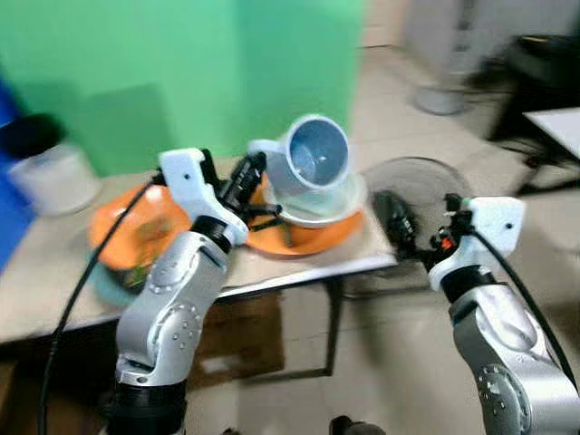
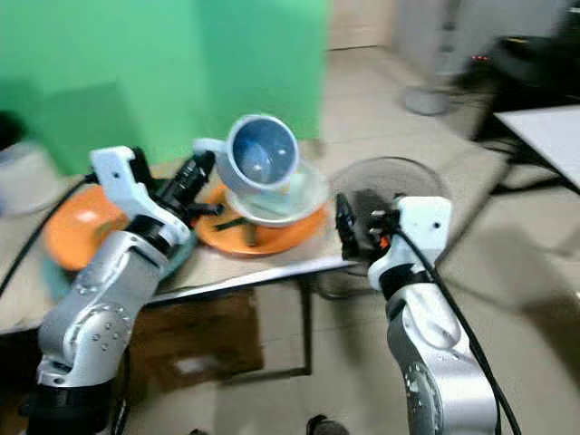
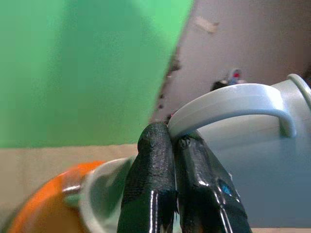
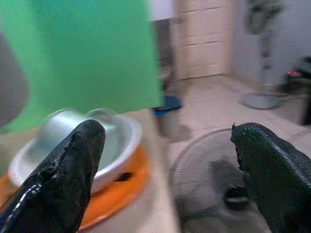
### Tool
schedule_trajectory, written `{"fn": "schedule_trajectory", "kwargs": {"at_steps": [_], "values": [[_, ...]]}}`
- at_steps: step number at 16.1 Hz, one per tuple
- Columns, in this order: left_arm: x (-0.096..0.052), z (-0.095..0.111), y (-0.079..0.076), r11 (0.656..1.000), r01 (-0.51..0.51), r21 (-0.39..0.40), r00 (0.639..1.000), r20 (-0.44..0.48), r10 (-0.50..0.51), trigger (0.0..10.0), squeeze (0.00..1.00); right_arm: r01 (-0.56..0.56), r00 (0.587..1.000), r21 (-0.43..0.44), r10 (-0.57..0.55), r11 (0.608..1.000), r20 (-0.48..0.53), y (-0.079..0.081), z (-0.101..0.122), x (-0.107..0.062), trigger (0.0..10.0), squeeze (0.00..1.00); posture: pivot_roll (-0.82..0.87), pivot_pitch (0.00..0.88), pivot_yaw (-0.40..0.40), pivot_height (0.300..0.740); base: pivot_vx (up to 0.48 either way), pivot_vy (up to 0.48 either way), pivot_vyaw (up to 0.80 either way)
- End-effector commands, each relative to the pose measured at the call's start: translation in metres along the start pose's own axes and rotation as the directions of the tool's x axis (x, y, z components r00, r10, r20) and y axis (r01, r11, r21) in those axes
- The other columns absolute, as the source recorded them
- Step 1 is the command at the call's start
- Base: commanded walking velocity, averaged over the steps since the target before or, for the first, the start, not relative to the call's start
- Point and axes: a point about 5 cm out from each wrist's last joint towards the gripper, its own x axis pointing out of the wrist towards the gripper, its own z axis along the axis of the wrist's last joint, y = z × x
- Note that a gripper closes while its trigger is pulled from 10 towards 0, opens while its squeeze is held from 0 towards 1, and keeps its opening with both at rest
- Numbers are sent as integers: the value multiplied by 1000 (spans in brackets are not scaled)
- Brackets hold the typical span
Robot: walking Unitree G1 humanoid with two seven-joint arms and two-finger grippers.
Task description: Setting the table
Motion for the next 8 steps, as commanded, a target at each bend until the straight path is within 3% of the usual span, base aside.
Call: {"fn": "schedule_trajectory", "kwargs": {"at_steps": [1, 5, 8], "values": [[3, 8, -4, 1000, 1, 5, 1000, 21, -1, 10000, 0, 26, 999, 8, -26, 1000, 25, -2, 7, -1, 10000, 0, 20, 0, 76, 740, 0, 0, -769], [2, 8, 0, 986, -1, 164, 1000, 8, 0, 10000, 0, 41, 999, 36, -41, 999, 14, -4, 7, 1, 10000, 0, 24, 0, 67, 740, 0, 0, -730], [1, 9, 9, 977, -40, 210, 999, 7, 40, 10000, 0, 5, 1000, 43, -5, 999, -15, -3, 4, 1, 10000, 0, 26, 0, 61, 740, 0, 0, -706]]}}
